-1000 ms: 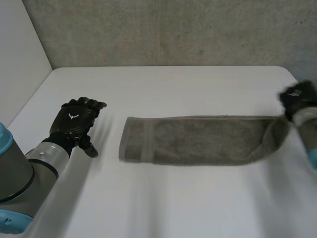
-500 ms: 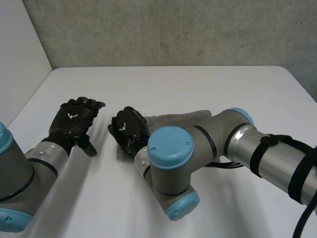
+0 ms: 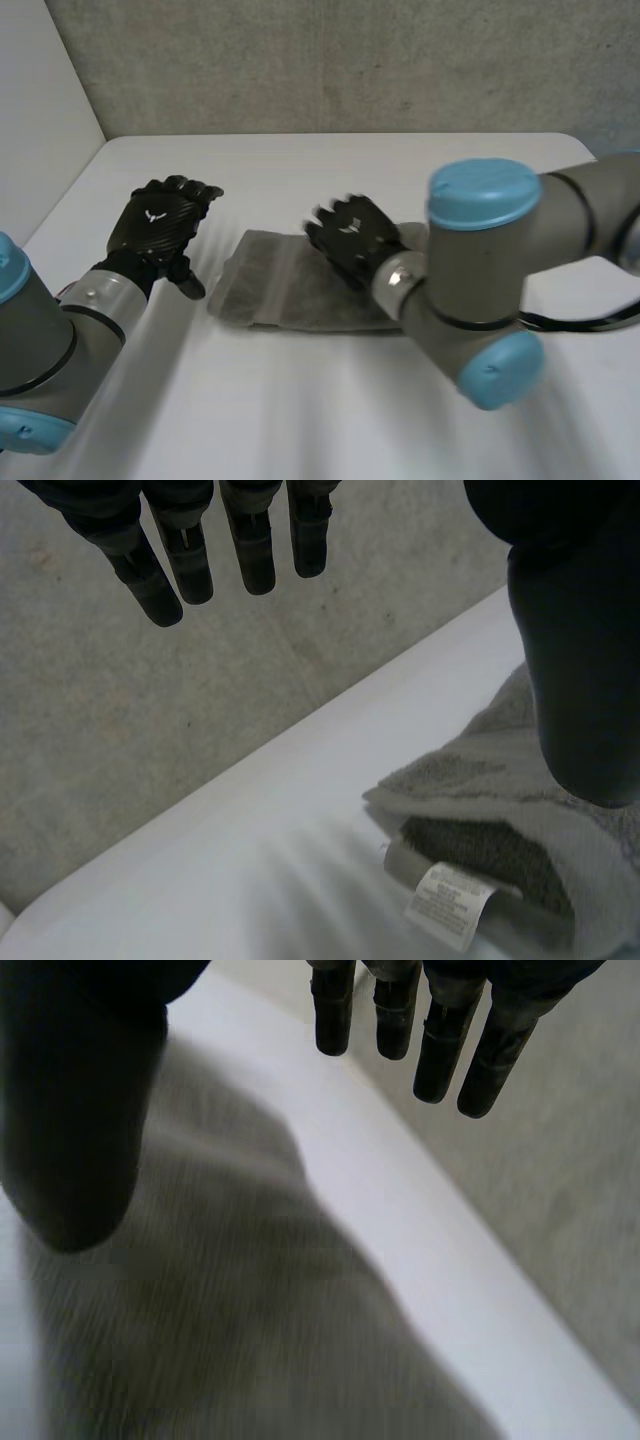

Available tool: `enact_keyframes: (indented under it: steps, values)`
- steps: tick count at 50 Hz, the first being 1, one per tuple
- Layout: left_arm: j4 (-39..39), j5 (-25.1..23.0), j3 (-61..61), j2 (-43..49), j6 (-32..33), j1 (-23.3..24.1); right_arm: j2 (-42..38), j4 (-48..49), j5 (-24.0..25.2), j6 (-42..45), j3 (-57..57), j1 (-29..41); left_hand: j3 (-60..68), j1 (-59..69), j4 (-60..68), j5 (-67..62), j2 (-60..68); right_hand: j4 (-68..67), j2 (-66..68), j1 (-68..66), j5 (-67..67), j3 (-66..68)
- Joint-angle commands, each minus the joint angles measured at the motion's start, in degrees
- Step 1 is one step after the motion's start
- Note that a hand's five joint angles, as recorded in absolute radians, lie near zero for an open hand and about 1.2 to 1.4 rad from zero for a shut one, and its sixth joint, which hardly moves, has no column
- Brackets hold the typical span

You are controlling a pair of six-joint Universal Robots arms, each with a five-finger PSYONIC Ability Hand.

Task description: Fold the towel.

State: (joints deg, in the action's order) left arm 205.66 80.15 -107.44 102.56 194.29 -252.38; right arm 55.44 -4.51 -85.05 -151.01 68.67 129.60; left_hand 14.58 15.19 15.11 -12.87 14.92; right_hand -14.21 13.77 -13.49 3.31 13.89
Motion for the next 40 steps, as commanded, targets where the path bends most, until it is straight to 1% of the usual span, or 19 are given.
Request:
enact_keyframes:
  steps: [1, 3, 4, 6, 10, 11, 12, 14, 15, 16, 17, 18, 25, 28, 30, 33, 35, 39, 40]
  values:
    - [0.0, 0.0, 0.3, 0.2, -0.8, 1.6, 4.0, 3.3, 0.3, 4.8, 15.1, -8.0, -4.0, -4.6, -4.6, 12.3, -4.4, -1.4, 1.9, -2.1, 2.3, 1.7]
    - [0.0, 0.0, -0.1, 0.4, -0.9, 1.9, 5.0, 8.4, 0.8, 5.4, 20.9, -10.4, -4.0, -4.6, -4.6, 12.3, -4.4, -7.4, 7.9, -8.2, 8.3, 7.8]
    - [0.0, 0.0, -0.1, 0.4, -0.9, 1.9, 5.0, 8.4, 0.8, 5.4, 20.9, -10.4, -4.0, -4.6, -4.6, 12.3, -4.4, -7.5, 7.9, -8.2, 8.4, 7.8]
    - [0.0, 0.0, -0.2, 0.4, -0.9, 2.1, 5.0, 12.6, 0.9, 5.5, 24.5, -12.6, -4.0, -4.6, -4.6, 12.3, -4.4, -16.2, 16.6, -16.9, 17.1, 16.5]
    - [0.0, 0.0, -0.4, 0.7, -0.9, 2.5, 4.9, 15.5, 1.0, 5.3, 26.5, -13.5, -4.0, -4.6, -4.6, 12.3, -4.4, -18.1, 18.5, -18.8, 19.0, 18.4]
    - [0.0, 0.0, -0.4, 0.8, -0.9, 2.5, 4.7, 16.2, 1.2, 5.3, 26.9, -13.6, -4.0, -4.6, -4.6, 12.3, -4.4, -22.2, 22.7, -23.0, 23.1, 22.6]
    - [0.0, 0.0, -0.4, 0.8, -0.9, 2.5, 4.7, 16.2, 1.2, 5.3, 26.9, -13.6, -4.0, -4.6, -4.6, 12.3, -4.4, -22.3, 22.7, -23.0, 23.2, 22.6]
    - [0.0, 0.0, -0.5, 0.8, -0.9, 2.5, 4.3, 16.8, 1.1, 5.1, 27.0, -13.8, -4.0, -4.6, -4.6, 12.3, -4.4, -47.7, 48.2, -48.4, 48.6, 48.0]
    - [0.0, 0.0, -0.5, 0.8, -0.9, 2.5, 4.3, 16.8, 1.1, 5.1, 27.0, -13.8, -4.0, -4.6, -4.6, 12.3, -4.4, -47.8, 48.3, -48.6, 48.8, 48.2]
    - [0.0, 0.0, -0.6, 0.8, -0.9, 2.6, 4.2, 16.8, 1.1, 5.0, 26.9, -13.9, -4.0, -4.6, -4.6, 12.3, -4.4, -57.5, 58.0, -58.2, 58.4, 57.8]
    - [0.0, 0.0, -0.6, 0.8, -0.9, 2.6, 4.2, 16.8, 1.1, 5.0, 26.9, -13.9, -4.0, -4.6, -4.6, 12.3, -4.4, -57.6, 58.1, -58.3, 58.5, 57.9]
    - [0.0, 0.1, -0.6, 0.7, -1.0, 2.7, 4.2, 16.7, 1.0, 4.8, 26.9, -14.4, -4.0, -4.6, -4.6, 12.3, -4.4, -65.7, 66.2, -66.4, 66.6, 66.0]
    - [0.0, 0.1, -0.7, 0.7, -1.0, 2.9, 5.2, 16.1, 0.9, 4.5, 27.6, -17.5, -4.0, -4.6, -4.6, 12.3, -4.4, -65.8, 66.2, -66.5, 66.7, 66.1]
    - [-0.1, 0.1, -0.7, 0.7, -1.0, 2.9, 5.4, 15.7, 0.4, 5.7, 28.8, -19.8, -4.0, -4.6, -4.6, 12.3, -4.4, -65.8, 66.2, -66.5, 66.7, 66.1]
    - [-0.1, 0.2, -0.7, 0.5, -0.9, 2.9, 7.8, 13.7, 0.4, 8.3, 29.9, -22.8, -4.0, -4.6, -4.6, 12.3, -4.4, -65.8, 66.2, -66.5, 66.7, 66.1]
    - [-0.1, 0.2, -0.7, 0.3, -0.9, 2.9, 9.9, 12.0, 0.6, 10.7, 30.2, -24.4, -4.0, -4.6, -4.6, 12.3, -4.4, -65.8, 66.2, -66.5, 66.7, 66.1]
    - [-0.2, 0.2, -0.1, 0.1, -0.8, 2.9, 12.6, 10.1, 1.2, 15.0, 29.2, -26.4, -4.0, -4.6, -4.6, 12.3, -4.4, -65.8, 66.2, -66.5, 66.7, 66.1]
    - [-0.2, 0.2, 0.9, -0.1, -0.8, 2.9, 12.6, 10.8, 1.4, 16.8, 25.7, -26.0, -4.2, -4.8, -4.7, 12.5, -4.5, -65.8, 66.2, -66.5, 66.7, 66.1]
    - [-0.2, 0.3, 2.0, 0.0, -0.9, 3.0, 12.3, 10.8, 1.6, 16.4, 23.5, -23.5, -4.0, -4.6, -4.6, 12.3, -4.4, -65.8, 66.2, -66.5, 66.7, 66.1]
